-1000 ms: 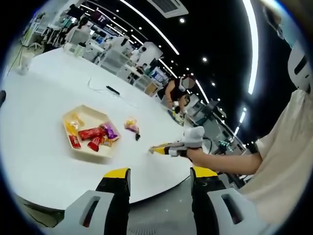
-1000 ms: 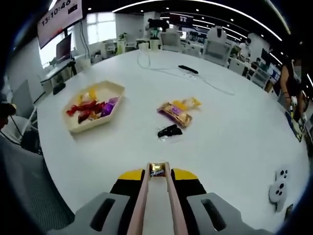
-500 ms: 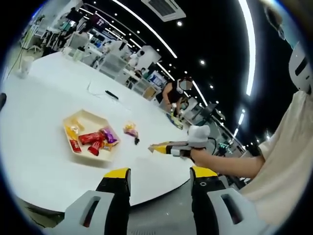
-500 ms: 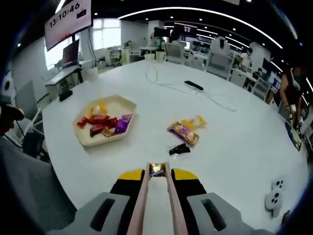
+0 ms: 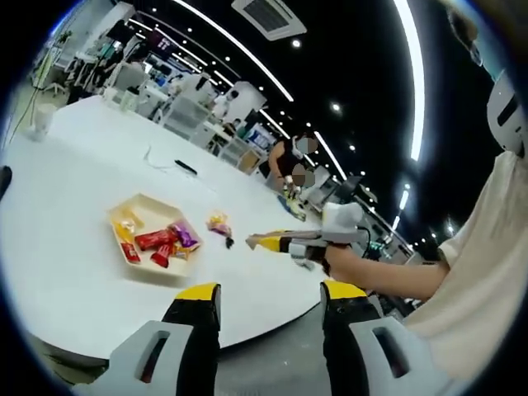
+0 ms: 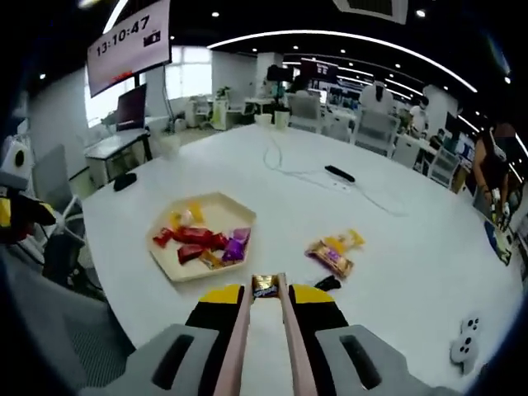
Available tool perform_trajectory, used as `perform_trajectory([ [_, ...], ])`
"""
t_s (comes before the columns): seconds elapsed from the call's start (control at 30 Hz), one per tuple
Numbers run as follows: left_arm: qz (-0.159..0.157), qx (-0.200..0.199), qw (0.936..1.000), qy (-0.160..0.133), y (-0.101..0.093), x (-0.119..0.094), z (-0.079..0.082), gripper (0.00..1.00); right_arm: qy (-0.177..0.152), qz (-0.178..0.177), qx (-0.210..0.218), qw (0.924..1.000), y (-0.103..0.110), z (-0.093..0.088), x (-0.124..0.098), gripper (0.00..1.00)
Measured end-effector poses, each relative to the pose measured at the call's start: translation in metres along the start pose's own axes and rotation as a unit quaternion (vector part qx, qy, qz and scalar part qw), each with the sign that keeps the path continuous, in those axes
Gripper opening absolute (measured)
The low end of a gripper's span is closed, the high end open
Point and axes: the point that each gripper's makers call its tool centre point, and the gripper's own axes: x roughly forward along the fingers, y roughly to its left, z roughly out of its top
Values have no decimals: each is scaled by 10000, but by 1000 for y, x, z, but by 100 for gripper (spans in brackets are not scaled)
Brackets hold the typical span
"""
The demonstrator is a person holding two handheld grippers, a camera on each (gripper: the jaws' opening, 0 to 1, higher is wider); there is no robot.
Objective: Place the target food into the container with the food tongs after gripping and lifting it, then release it inside without dropping or visibly crushing the food.
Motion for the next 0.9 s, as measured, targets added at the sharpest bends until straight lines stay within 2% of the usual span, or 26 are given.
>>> perform_trajectory([
  [0.13, 14, 9, 10000, -47, 3, -3, 5, 48, -98, 122, -189, 9997, 15, 14, 5, 20],
  [0.3, 19, 43, 9999, -106, 3, -5, 10, 47, -198, 145, -180, 9995, 15, 26, 7, 20],
  [0.53, 46, -15, 9999, -146, 5, -6, 7, 48, -321, 122, -292, 9990, 13, 42, 4, 20],
  [0.9, -1, 24, 9999, -157, 2, -5, 8, 48, -526, 269, -412, 9974, 31, 66, 7, 20],
])
